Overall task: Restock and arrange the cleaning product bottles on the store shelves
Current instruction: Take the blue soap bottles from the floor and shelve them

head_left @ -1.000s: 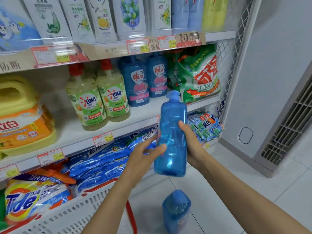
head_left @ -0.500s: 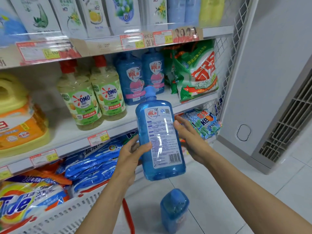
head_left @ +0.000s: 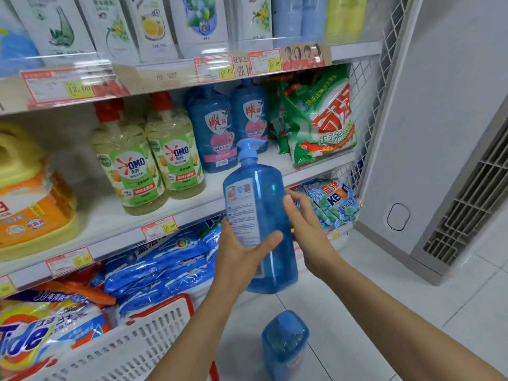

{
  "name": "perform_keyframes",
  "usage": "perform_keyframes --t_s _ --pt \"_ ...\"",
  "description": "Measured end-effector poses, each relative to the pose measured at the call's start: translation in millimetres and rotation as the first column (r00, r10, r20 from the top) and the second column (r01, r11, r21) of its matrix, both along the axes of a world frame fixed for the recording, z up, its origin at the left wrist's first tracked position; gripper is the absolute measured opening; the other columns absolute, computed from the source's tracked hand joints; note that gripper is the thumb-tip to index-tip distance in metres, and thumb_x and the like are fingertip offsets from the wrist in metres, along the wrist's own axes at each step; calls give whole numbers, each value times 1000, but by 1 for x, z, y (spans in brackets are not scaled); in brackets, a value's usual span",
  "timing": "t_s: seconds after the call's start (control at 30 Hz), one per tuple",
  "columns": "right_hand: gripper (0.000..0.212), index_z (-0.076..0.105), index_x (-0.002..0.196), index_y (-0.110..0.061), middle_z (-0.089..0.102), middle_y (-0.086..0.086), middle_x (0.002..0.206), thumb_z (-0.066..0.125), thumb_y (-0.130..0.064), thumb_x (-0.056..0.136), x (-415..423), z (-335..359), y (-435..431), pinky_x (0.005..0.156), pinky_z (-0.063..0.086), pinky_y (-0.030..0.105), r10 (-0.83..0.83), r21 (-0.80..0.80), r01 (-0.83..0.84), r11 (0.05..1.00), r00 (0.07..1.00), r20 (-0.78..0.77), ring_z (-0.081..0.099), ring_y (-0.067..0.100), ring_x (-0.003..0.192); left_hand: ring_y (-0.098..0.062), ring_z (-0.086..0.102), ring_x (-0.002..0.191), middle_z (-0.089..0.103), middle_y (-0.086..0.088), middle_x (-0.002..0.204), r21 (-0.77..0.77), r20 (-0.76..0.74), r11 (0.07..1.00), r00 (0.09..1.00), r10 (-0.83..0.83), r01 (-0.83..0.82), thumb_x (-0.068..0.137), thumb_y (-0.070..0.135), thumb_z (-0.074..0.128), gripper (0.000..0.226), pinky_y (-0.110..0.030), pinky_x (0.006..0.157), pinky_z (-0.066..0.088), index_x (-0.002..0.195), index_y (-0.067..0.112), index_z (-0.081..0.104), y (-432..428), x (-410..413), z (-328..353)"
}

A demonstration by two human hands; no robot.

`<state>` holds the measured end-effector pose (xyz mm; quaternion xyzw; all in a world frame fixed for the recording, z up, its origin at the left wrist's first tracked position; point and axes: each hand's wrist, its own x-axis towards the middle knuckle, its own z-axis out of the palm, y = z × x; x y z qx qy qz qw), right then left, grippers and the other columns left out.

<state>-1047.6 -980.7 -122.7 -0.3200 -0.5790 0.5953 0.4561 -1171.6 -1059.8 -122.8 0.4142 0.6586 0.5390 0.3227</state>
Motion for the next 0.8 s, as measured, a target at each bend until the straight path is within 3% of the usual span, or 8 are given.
perform_keyframes --t_s 0.1,0.17,0.23,0.33,0.43,0.6,0.7,0.8 --pt "42 56 128 -24 70 -12 99 43 -51 101 3 1 12 78 55 26 48 -12 -47 999 998 30 66 10 93 -16 70 98 70 4 113 24 276 999 960 -44 39 61 51 75 68 -42 86 58 123 30 55 -7 -10 -1" --pt "60 54 135 -26 69 -6 121 38 -67 95 1 -5 15 99 50 40 142 -84 -138 987 989 41 63 15 115 -24 70 104 71 -3 116 27 364 987 918 -160 161 65 52 74 69 -51 91 56 127 24 59 -13 -12 -6" --pt "65 57 133 -23 67 5 127 33 -69 93 -2 -8 11 99 51 41 240 -219 -245 945 970 -48 63 22 119 -30 67 109 70 -9 120 19 385 967 891 -240 252 66 54 70 73 -54 96 52 129 19 59 -17 -9 -9" --pt "64 53 137 -14 65 16 128 52 -59 91 -5 -13 10 86 58 42 180 -273 -232 933 962 -205 64 33 115 -17 66 111 72 4 117 -45 273 945 914 -300 324 74 57 66 57 -44 98 50 121 26 65 -17 -8 -10" --pt "72 45 142 -24 68 9 123 71 -49 79 -1 -13 16 82 59 43 16 -256 -79 963 971 -239 69 29 108 -3 66 102 72 21 103 -69 67 960 962 -266 271 81 63 65 33 -38 96 51 103 39 70 -12 -11 -7" --pt "92 35 140 -40 63 5 129 86 -55 64 4 -13 19 93 57 46 -98 -46 97 994 995 -29 68 21 110 -5 66 100 66 20 108 -89 -39 990 993 -112 108 47 77 68 83 -40 91 56 119 40 52 13 2 -3" --pt "79 37 137 -41 61 2 128 79 -57 72 16 -4 26 94 56 40 -23 -21 24 999 998 62 66 18 112 -10 66 102 66 18 110 -59 -30 998 999 -41 39 44 74 75 88 -44 90 56 119 37 50 25 7 -9" --pt "73 50 135 -34 58 -3 133 44 -80 78 41 34 42 101 47 38 -18 25 14 1000 987 159 57 16 122 3 64 94 66 27 98 -31 -94 999 995 -41 38 42 68 77 75 -35 84 56 107 41 49 27 12 -16"
